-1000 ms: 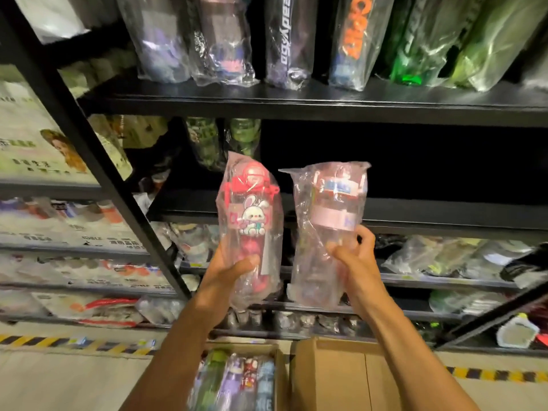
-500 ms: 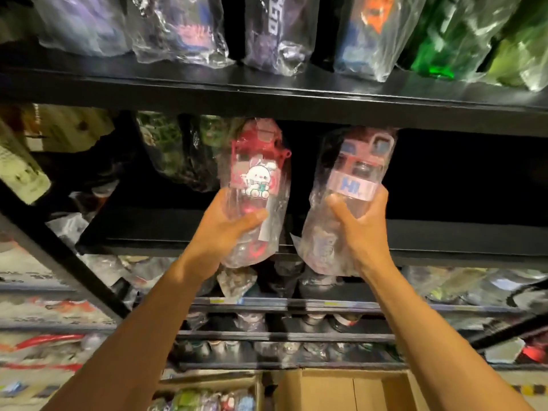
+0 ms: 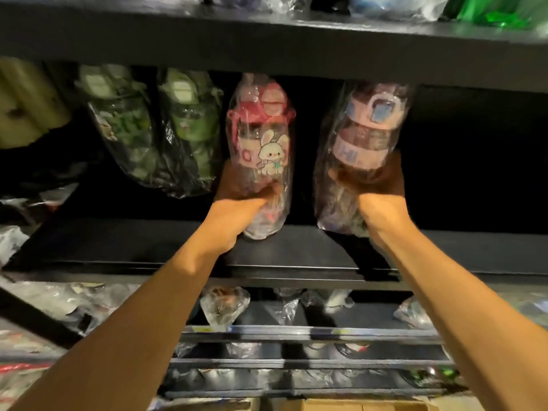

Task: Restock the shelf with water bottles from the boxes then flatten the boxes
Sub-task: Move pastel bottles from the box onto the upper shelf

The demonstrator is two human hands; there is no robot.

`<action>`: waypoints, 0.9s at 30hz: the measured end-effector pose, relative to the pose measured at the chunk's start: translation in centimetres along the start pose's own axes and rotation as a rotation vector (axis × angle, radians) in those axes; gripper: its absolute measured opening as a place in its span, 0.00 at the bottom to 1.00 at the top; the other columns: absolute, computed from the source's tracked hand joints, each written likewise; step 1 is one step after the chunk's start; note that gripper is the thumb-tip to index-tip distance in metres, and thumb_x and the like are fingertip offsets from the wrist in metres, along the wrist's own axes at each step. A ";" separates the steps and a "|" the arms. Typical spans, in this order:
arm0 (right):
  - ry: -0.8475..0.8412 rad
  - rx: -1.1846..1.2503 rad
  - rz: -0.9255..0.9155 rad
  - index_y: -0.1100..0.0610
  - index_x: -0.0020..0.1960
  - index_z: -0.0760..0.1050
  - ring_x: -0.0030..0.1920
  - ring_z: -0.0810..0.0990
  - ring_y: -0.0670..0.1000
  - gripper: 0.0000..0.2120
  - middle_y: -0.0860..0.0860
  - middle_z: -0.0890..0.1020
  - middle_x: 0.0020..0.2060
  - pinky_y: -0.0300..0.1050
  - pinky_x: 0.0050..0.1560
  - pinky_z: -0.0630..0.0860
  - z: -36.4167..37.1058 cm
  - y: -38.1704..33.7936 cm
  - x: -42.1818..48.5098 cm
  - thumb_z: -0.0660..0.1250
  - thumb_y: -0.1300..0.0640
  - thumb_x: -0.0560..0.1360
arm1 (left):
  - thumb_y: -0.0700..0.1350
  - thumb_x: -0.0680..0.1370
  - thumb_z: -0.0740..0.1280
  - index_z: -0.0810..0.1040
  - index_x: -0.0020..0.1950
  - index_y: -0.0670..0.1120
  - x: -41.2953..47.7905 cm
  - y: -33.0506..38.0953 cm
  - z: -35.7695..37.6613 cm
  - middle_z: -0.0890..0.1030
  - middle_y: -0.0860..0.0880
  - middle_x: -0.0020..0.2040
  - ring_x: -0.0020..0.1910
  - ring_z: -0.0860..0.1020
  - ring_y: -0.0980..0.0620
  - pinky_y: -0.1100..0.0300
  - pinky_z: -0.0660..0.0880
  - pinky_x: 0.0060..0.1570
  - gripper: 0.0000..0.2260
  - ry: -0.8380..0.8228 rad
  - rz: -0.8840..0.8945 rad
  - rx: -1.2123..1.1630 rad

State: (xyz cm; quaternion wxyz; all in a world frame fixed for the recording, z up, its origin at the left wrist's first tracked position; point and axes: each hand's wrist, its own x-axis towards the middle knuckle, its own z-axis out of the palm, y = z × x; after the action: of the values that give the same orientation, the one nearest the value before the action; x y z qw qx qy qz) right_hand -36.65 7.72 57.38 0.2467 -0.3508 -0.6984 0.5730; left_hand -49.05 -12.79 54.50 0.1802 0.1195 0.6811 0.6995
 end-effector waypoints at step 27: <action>-0.272 0.028 -0.485 0.57 0.77 0.67 0.64 0.82 0.49 0.36 0.53 0.81 0.66 0.45 0.61 0.81 0.3 0.2 9.4 0.77 0.67 0.73 | 0.34 0.73 0.77 0.61 0.76 0.49 9.0 -0.5 2.5 0.76 0.55 0.66 0.62 0.76 0.70 0.72 0.74 0.57 0.37 -0.155 0.498 0.204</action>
State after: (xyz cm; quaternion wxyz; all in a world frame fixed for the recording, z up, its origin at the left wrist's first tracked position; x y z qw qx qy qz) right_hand -42.76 14.83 56.61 0.2854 -0.0898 -0.7808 0.5485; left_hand -56.15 -6.78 53.42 0.0415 0.3537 0.6820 0.6387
